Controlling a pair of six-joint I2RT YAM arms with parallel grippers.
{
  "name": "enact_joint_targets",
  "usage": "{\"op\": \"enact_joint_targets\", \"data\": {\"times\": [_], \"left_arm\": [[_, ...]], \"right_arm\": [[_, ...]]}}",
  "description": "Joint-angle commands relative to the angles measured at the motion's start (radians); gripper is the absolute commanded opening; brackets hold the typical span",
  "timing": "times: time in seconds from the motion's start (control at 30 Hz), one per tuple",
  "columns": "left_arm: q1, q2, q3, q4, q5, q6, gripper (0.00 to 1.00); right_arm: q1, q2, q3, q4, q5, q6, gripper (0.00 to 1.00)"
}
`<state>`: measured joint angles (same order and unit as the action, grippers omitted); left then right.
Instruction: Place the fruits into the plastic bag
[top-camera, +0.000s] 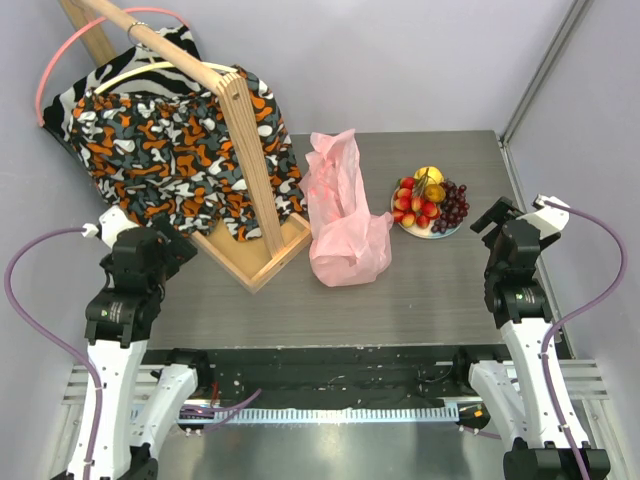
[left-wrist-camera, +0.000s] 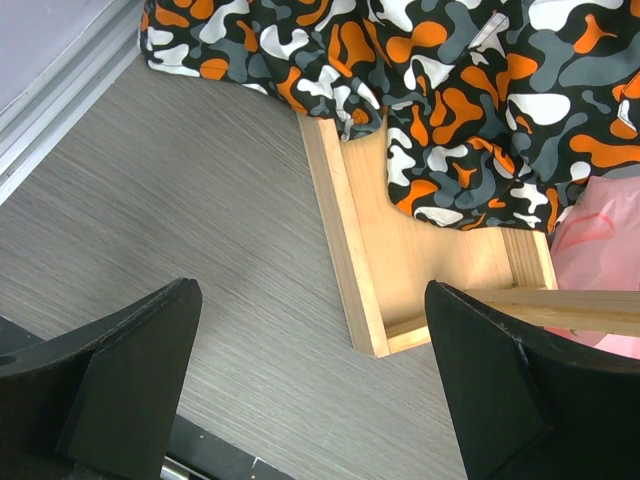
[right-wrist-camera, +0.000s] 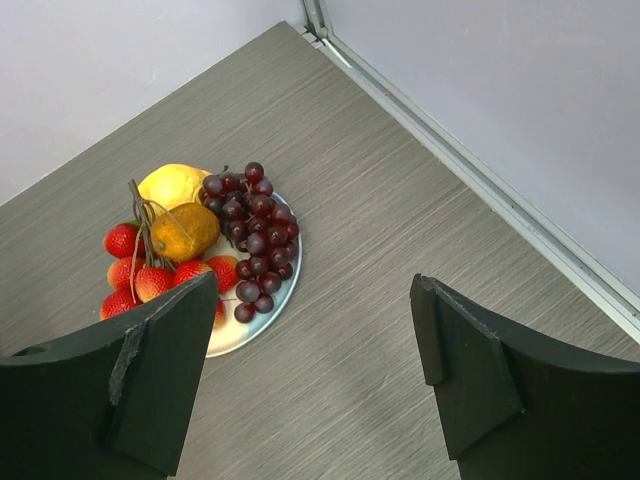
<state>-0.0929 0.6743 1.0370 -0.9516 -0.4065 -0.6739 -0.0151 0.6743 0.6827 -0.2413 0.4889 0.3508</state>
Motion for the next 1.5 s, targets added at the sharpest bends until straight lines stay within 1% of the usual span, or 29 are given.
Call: {"op": "enact_joint_targets", "data": {"times": [0.0,0.17,0.3,0.4,0.43,0.5,0.57,0.63,0.67,0.73,0.77,0.87,0.9,0.93,1.07,1.13,1.2,1.23,1.4,1.47], "left_arm": [[0.004,0.016,0.054,0.030,-0.028,-0.010,1.00],[0.004,0.021,0.072,0.025,-0.064,-0.012,1.00],[0.004,-0.005,0.061,0.042,-0.066,-0.024,1.00],[0.005,-0.047,0.035,0.077,-0.043,-0.026,1.00],[0.004,-0.068,0.012,0.109,-0.034,-0.027,1.00],[0.004,-0.084,-0.030,0.157,0.035,-0.006,1.00],[0.004,-0.072,-0.046,0.194,0.136,0.010,1.00],[0.004,-0.053,-0.057,0.200,0.202,0.025,0.97],[0.002,-0.035,-0.060,0.203,0.250,0.030,0.95],[0.002,-0.021,-0.068,0.211,0.279,0.053,0.94],[0.001,-0.019,-0.069,0.212,0.291,0.065,0.94],[-0.001,-0.015,-0.081,0.215,0.322,0.096,0.94],[-0.001,-0.019,-0.094,0.215,0.333,0.097,0.94],[-0.001,-0.019,-0.101,0.217,0.340,0.091,0.94],[-0.002,-0.035,-0.143,0.226,0.385,0.056,0.94],[-0.002,-0.048,-0.166,0.234,0.400,0.047,0.94],[-0.007,-0.059,-0.183,0.231,0.400,0.050,0.94],[-0.007,-0.071,-0.187,0.228,0.440,0.054,0.94],[-0.008,-0.117,-0.209,0.188,0.523,0.082,0.93],[-0.008,-0.145,-0.222,0.180,0.564,0.079,0.93]], "right_arm": [[-0.002,-0.004,0.040,0.022,0.013,0.028,0.86],[-0.002,0.002,0.038,0.028,0.010,0.040,0.85],[-0.002,0.010,0.041,0.031,0.007,0.040,0.84],[-0.002,0.024,0.049,0.033,-0.004,0.034,0.84],[-0.002,0.034,0.055,0.034,-0.028,0.021,0.84],[-0.002,0.047,0.064,0.039,-0.062,0.002,0.82],[-0.002,0.079,0.086,0.039,-0.136,-0.021,0.81],[-0.002,0.106,0.113,0.037,-0.197,-0.027,0.79],[0.000,0.135,0.123,0.034,-0.263,-0.026,0.78],[0.000,0.168,0.146,0.037,-0.335,-0.019,0.74],[0.000,0.188,0.155,0.039,-0.417,-0.009,0.72],[0.015,0.267,0.193,0.033,-0.548,-0.003,0.68],[0.067,0.310,0.205,0.027,-0.596,-0.006,0.68],[0.098,0.330,0.231,0.017,-0.604,-0.012,0.68],[0.263,0.406,0.282,-0.036,-0.589,-0.049,0.68],[0.323,0.418,0.285,-0.018,-0.586,-0.018,0.68],[0.342,0.413,0.284,0.003,-0.598,0.028,0.68],[0.352,0.410,0.294,0.008,-0.607,0.037,0.68],[0.386,0.396,0.386,-0.015,-0.621,0.068,0.71],[0.395,0.419,0.428,-0.015,-0.641,0.057,0.71]]}}
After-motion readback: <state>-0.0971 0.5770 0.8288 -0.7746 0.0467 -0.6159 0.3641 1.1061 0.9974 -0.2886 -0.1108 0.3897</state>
